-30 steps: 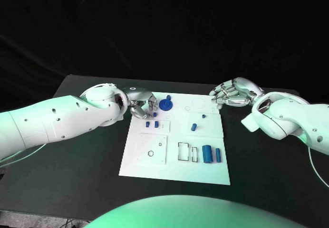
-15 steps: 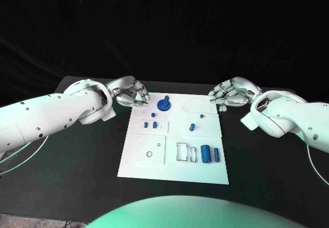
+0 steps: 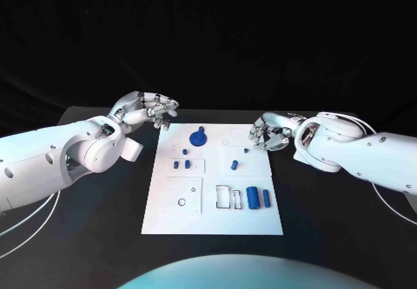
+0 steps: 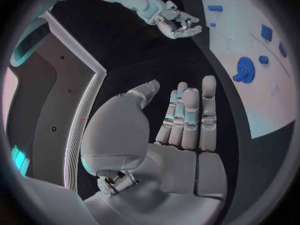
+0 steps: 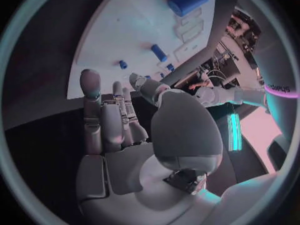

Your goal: Assemble the parts on the task board

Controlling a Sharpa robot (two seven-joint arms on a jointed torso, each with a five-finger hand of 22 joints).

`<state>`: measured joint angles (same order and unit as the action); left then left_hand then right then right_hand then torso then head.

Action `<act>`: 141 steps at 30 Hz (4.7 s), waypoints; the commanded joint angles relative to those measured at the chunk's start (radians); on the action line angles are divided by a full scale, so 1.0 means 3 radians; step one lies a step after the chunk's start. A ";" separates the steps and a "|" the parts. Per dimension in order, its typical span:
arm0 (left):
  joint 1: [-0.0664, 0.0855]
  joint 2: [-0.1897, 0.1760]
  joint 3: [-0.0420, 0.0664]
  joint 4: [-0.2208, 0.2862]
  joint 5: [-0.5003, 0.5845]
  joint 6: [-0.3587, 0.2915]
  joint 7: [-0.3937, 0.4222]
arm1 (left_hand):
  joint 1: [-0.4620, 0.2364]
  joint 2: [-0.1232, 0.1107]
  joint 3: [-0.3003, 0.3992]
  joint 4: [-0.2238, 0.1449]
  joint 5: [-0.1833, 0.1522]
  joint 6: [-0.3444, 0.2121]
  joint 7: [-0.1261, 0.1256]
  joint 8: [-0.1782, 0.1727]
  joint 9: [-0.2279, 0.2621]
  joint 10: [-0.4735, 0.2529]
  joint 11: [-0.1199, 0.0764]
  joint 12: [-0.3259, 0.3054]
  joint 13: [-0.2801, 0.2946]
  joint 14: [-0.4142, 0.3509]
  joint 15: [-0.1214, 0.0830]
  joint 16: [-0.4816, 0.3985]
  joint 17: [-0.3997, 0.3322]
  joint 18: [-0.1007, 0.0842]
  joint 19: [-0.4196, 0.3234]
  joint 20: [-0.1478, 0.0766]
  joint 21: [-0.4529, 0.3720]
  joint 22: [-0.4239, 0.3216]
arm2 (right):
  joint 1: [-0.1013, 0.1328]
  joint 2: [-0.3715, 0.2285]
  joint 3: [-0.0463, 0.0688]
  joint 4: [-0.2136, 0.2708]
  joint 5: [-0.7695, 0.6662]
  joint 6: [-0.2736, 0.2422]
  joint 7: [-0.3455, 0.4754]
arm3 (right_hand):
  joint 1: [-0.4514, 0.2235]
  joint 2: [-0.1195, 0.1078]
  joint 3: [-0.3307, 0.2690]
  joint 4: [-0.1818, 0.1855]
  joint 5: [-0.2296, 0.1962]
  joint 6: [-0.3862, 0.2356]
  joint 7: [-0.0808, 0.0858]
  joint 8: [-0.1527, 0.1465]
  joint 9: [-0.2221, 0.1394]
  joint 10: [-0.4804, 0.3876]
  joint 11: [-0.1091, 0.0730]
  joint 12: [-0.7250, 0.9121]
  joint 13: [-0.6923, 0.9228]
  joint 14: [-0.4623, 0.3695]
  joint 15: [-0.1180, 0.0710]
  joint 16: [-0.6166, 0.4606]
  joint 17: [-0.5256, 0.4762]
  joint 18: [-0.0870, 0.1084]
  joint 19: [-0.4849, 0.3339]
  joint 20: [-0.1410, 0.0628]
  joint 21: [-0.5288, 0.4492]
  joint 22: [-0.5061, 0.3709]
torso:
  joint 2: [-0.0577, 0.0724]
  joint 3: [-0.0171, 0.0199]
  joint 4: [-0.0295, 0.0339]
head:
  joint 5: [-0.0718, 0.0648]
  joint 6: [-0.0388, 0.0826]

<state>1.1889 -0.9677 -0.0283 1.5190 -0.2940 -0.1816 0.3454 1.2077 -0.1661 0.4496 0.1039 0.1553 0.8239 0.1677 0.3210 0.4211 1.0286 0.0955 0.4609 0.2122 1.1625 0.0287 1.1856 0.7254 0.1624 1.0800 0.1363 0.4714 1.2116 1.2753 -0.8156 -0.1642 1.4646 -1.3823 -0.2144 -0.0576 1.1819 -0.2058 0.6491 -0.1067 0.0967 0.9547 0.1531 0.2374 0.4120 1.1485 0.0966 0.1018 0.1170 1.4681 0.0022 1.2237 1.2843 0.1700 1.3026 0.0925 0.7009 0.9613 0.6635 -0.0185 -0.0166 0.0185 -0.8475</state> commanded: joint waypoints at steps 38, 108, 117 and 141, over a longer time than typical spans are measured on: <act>-0.0005 -0.0013 -0.0003 0.0116 0.0560 0.0052 0.0078 | 0.0160 -0.0021 -0.0095 0.0033 0.0005 -0.0136 0.0008 0.0119 0.0023 -0.0108 0.0015 0.0050 0.0024 0.0052 0.0007 0.0091 0.0163 0.0061 0.0109 -0.0003 0.0001 -0.0035 | -0.0219 0.0339 -0.0010 -0.0143 -0.0899 0.0129 -0.0292 | 0.0071 0.0025 0.0091 0.0067 0.0167 0.0115 -0.0005 0.0000 0.0022 0.0058 -0.0014 -0.0058 0.0024 0.0242 0.0028 0.0498 0.0266 -0.0122 0.0127 0.0013 0.0583 0.0497 | 0.0003 -0.0006 -0.0003 | 0.0029 -0.0031; -0.0004 -0.0021 -0.0003 0.0116 0.0477 0.0146 -0.0036 | 0.0197 -0.0024 -0.0138 0.0054 0.0055 -0.0254 0.0037 0.0163 0.0031 -0.0192 0.0042 0.0067 0.0037 0.0025 0.0030 0.0086 0.0159 0.0058 0.0103 0.0015 -0.0002 -0.0043 | -0.0307 0.0268 -0.0008 0.0134 -0.1415 -0.0358 -0.0837 | 0.0218 0.0139 0.0174 -0.0068 0.0151 0.0445 -0.0123 0.0178 0.0238 0.0367 -0.0153 0.0099 0.0274 0.0220 -0.0089 0.0602 0.0224 -0.0131 0.0092 -0.0081 0.0743 0.0728 | 0.0000 -0.0007 -0.0004 | 0.0023 -0.0066; -0.0004 -0.0021 -0.0003 0.0103 0.0477 0.0150 -0.0043 | 0.0199 -0.0024 -0.0144 0.0058 0.0057 -0.0269 0.0040 0.0169 0.0032 -0.0203 0.0045 0.0071 0.0039 0.0019 0.0033 0.0084 0.0156 0.0057 0.0100 0.0017 -0.0003 -0.0043 | -0.0283 0.0194 0.0005 0.0220 -0.1356 -0.0376 -0.0825 | 0.0216 0.0137 0.0173 -0.0067 0.0150 0.0445 -0.0123 0.0178 0.0238 0.0366 -0.0153 0.0098 0.0275 0.0220 -0.0089 0.0603 0.0225 -0.0131 0.0091 -0.0081 0.0744 0.0729 | 0.0001 -0.0007 -0.0002 | 0.0022 -0.0071; -0.0004 0.0075 -0.0004 -0.0038 0.0458 0.0167 -0.0055 | 0.0202 -0.0022 -0.0152 0.0063 0.0058 -0.0286 0.0044 0.0178 0.0034 -0.0215 0.0049 0.0076 0.0042 0.0016 0.0037 0.0085 0.0160 0.0057 0.0097 0.0020 -0.0003 -0.0044 | -0.0203 0.0234 0.0062 0.0974 -0.1197 -0.0471 -0.0731 | 0.0208 0.0134 0.0175 -0.0063 0.0152 0.0443 -0.0125 0.0178 0.0244 0.0364 -0.0153 0.0093 0.0280 0.0220 -0.0091 0.0607 0.0225 -0.0134 0.0093 -0.0079 0.0752 0.0737 | -0.0019 -0.0018 0.0007 | 0.0243 -0.0076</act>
<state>1.1871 -0.9497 -0.0300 1.5082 -0.1493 -0.1486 0.3266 1.2583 -0.1763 0.4097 0.1215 0.1663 0.7454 0.1820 0.3679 0.4303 0.9703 0.1126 0.4792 0.2231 1.1703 0.0379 1.2108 0.7729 0.1619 1.1061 0.1378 0.4715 1.1995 1.2172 -0.7503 -0.1444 1.7567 -1.7478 -0.3546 -0.2934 1.2472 -0.1688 0.7033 -0.1311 0.1386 1.0858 0.1142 0.2889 0.4840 1.2347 0.0711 0.1286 0.1991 1.4649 -0.0163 1.4023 1.3073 0.1392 1.3287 0.0733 0.9234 1.1821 0.6591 -0.0229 -0.0157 0.0804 -0.8683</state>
